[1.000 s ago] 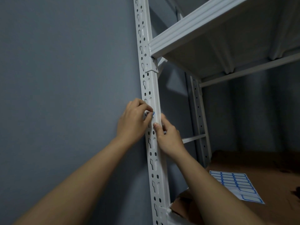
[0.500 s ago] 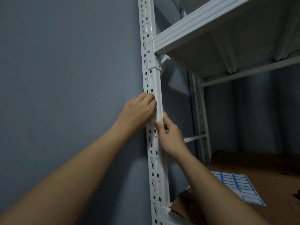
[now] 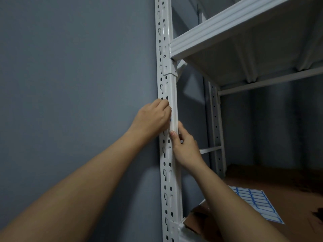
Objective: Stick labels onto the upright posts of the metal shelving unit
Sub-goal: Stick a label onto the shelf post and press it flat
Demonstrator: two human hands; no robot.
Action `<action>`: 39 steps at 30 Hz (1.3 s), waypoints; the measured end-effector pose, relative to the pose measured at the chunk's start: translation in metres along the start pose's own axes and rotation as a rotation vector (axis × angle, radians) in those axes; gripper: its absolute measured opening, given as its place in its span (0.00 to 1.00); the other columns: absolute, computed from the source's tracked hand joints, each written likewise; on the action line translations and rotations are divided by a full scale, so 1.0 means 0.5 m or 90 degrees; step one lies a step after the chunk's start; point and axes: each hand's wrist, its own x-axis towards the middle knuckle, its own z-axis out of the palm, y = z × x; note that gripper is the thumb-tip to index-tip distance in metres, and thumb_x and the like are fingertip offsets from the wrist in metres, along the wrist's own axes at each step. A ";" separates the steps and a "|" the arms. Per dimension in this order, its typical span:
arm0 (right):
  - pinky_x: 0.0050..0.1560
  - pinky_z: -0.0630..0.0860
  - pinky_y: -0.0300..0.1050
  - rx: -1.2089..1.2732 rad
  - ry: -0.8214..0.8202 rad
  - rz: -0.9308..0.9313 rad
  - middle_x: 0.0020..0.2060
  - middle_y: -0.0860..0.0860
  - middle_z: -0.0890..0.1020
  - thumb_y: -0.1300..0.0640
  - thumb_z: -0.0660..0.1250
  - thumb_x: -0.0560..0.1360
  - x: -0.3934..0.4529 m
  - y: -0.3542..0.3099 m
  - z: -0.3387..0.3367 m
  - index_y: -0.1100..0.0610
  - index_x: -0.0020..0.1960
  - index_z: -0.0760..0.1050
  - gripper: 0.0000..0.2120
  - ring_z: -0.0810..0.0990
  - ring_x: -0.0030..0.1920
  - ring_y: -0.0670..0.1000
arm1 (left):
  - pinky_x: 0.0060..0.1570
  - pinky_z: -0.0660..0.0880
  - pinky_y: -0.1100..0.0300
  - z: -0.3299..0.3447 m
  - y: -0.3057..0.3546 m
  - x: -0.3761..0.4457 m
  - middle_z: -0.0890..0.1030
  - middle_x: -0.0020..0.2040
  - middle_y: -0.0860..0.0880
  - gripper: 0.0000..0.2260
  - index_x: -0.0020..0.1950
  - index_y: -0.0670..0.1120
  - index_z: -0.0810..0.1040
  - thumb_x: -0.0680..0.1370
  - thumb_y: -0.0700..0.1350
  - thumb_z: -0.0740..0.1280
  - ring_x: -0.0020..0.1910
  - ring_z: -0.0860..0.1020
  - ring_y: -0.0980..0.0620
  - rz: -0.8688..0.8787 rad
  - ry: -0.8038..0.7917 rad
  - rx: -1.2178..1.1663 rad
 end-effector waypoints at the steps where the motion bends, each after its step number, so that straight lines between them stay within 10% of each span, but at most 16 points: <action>1: 0.61 0.74 0.52 0.000 -0.001 0.000 0.60 0.52 0.80 0.45 0.57 0.80 -0.001 -0.001 0.000 0.42 0.74 0.61 0.23 0.78 0.59 0.56 | 0.24 0.65 0.60 -0.001 0.002 -0.002 0.77 0.34 0.48 0.11 0.32 0.44 0.76 0.70 0.43 0.56 0.31 0.75 0.50 -0.011 -0.005 -0.006; 7: 0.60 0.75 0.53 -0.006 0.007 -0.001 0.58 0.53 0.80 0.44 0.56 0.80 -0.003 -0.001 0.000 0.41 0.74 0.60 0.23 0.78 0.57 0.57 | 0.23 0.66 0.60 0.001 0.011 -0.030 0.77 0.36 0.46 0.04 0.35 0.42 0.75 0.68 0.41 0.68 0.32 0.76 0.47 -0.124 -0.014 -0.104; 17: 0.60 0.75 0.47 0.069 -0.016 0.002 0.52 0.47 0.82 0.51 0.60 0.81 -0.014 -0.028 -0.017 0.42 0.71 0.66 0.19 0.80 0.54 0.50 | 0.49 0.71 0.55 -0.043 0.012 -0.021 0.72 0.50 0.54 0.05 0.49 0.48 0.77 0.79 0.47 0.63 0.54 0.71 0.53 -0.395 -0.126 -0.416; 24: 0.63 0.71 0.46 0.034 -0.015 0.012 0.62 0.49 0.79 0.52 0.58 0.81 -0.025 -0.045 -0.017 0.46 0.73 0.65 0.20 0.76 0.63 0.51 | 0.48 0.74 0.56 -0.060 0.047 -0.033 0.76 0.44 0.51 0.07 0.40 0.50 0.72 0.74 0.45 0.70 0.44 0.76 0.52 -0.499 -0.057 -0.574; 31: 0.51 0.75 0.51 -0.038 -0.084 0.046 0.39 0.46 0.79 0.54 0.59 0.81 -0.055 -0.048 -0.054 0.49 0.67 0.72 0.15 0.77 0.43 0.50 | 0.41 0.69 0.63 -0.095 0.072 -0.065 0.75 0.38 0.49 0.12 0.36 0.49 0.67 0.77 0.44 0.67 0.41 0.74 0.49 -0.546 -0.056 -0.674; 39: 0.56 0.73 0.43 -0.112 -0.097 0.112 0.56 0.52 0.79 0.57 0.63 0.80 -0.131 -0.081 -0.163 0.56 0.62 0.76 0.12 0.76 0.54 0.48 | 0.46 0.72 0.58 -0.156 0.125 -0.083 0.77 0.41 0.48 0.10 0.37 0.49 0.71 0.77 0.46 0.67 0.41 0.75 0.52 -0.523 -0.177 -0.782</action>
